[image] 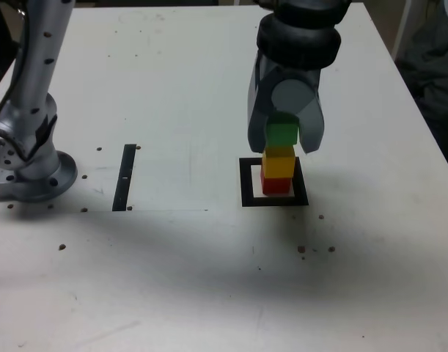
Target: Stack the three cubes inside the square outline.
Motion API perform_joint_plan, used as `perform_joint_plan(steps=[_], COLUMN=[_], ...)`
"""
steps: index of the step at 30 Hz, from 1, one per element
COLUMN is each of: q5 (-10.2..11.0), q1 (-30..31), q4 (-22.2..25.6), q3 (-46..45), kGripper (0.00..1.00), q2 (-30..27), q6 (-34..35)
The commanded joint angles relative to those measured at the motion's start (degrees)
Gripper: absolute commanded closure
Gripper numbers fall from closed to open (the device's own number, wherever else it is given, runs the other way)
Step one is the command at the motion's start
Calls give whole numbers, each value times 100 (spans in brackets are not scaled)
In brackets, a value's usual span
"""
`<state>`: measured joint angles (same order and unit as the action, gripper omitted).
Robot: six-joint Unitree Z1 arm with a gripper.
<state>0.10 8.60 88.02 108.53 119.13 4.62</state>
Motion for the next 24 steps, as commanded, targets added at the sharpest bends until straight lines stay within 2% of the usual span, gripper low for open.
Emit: perform_joint_plan(steps=[1,3,4,6,8,9,11,24], q5=[-25,-32,-35,-43,-54,-63,-77,-56], q1=[-20,-23,-26,-30,-37,-42,-47,-51], q4=[-26,-40,-45,-58,-69,-76,-81,-89], q3=[3,-4,-9,-28,-60,-83,-114,-147], kGripper=[75,73,69,51,28,14,2,0], q2=[52,65,70,76,81,85,88,43], q6=[-23,-35,-44,-62,-80,-92,-102,-124])
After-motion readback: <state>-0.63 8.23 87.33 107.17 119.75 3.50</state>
